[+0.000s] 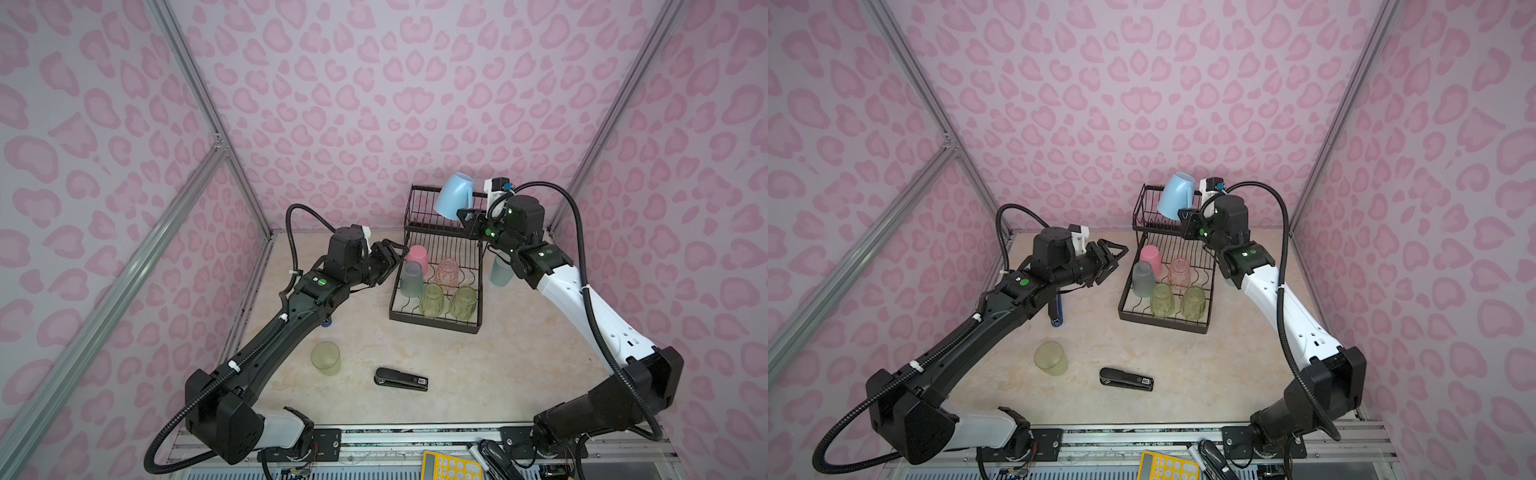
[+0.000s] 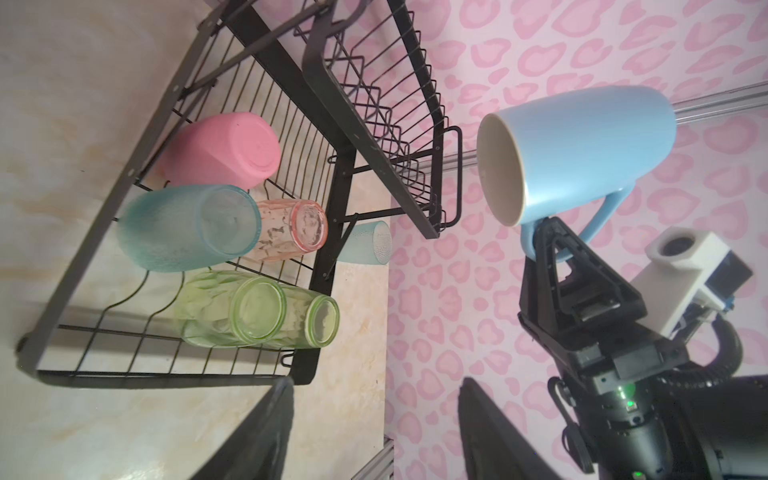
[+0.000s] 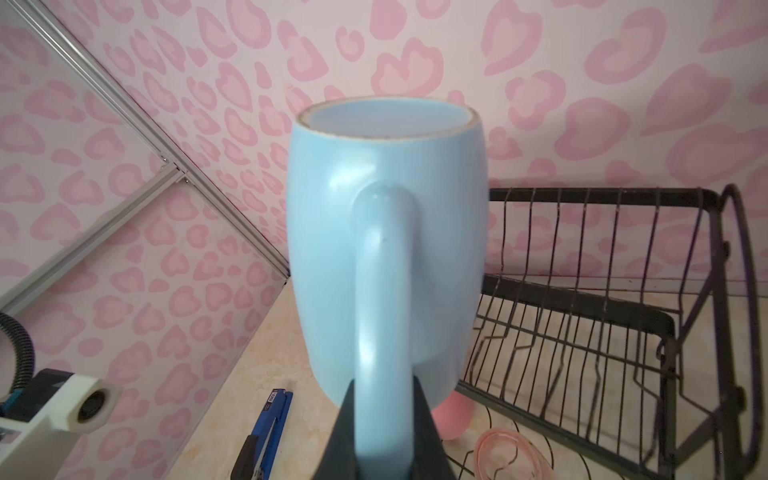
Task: Load the cups into the dish rack
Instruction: 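Raise the mug over the rack's upper tier with the right gripper while the left withdraws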
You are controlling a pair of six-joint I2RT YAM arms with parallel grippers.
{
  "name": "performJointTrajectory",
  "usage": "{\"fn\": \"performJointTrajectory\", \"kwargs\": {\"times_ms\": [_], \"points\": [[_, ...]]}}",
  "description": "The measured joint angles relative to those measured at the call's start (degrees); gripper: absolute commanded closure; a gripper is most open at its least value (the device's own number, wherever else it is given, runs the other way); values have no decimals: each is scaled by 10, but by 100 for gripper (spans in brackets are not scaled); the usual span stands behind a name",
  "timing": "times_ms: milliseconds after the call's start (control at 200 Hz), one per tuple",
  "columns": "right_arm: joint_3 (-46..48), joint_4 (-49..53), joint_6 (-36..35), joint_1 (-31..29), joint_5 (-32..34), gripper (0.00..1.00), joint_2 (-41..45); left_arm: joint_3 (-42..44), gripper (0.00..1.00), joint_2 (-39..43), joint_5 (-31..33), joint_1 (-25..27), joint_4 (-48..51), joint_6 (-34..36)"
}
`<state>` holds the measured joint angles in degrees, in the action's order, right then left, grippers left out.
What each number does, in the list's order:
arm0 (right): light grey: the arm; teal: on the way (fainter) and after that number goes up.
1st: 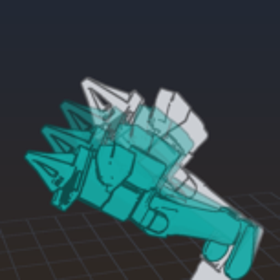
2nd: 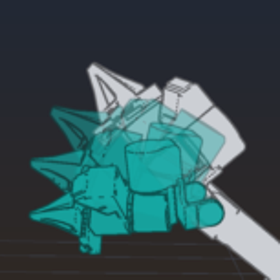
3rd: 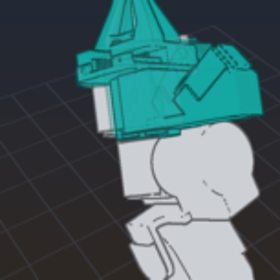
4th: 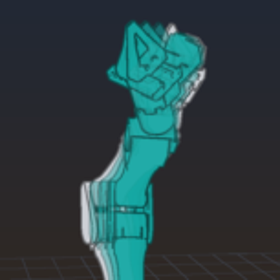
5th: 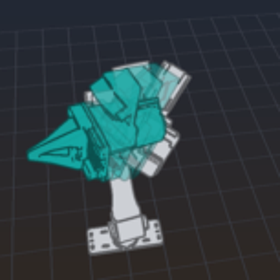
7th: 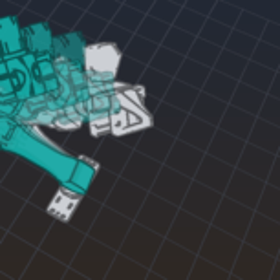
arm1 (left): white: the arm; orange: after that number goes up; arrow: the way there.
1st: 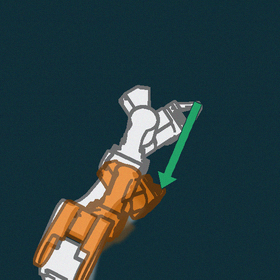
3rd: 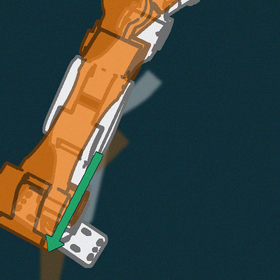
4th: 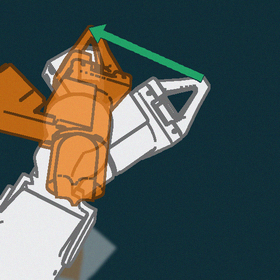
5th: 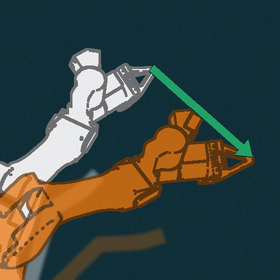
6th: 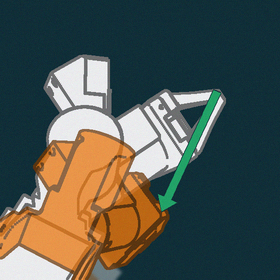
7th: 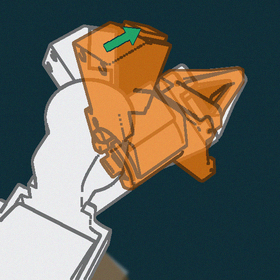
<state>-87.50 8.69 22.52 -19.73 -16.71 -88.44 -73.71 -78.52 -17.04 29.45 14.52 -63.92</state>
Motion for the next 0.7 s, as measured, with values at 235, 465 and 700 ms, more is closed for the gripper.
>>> {"fn": "performJointTrajectory", "kwargs": {"times_ms": [235,465,700], "points": [[-108,22,-85,12,-40,100,-115,8,34,13,6,-23,41,45],[-223,56,-163,13,-70,100,-219,8,34,25,12,-37,64,88],[-330,107,-221,22,-90,100,-304,2,35,21,16,-53,73,115]]}}
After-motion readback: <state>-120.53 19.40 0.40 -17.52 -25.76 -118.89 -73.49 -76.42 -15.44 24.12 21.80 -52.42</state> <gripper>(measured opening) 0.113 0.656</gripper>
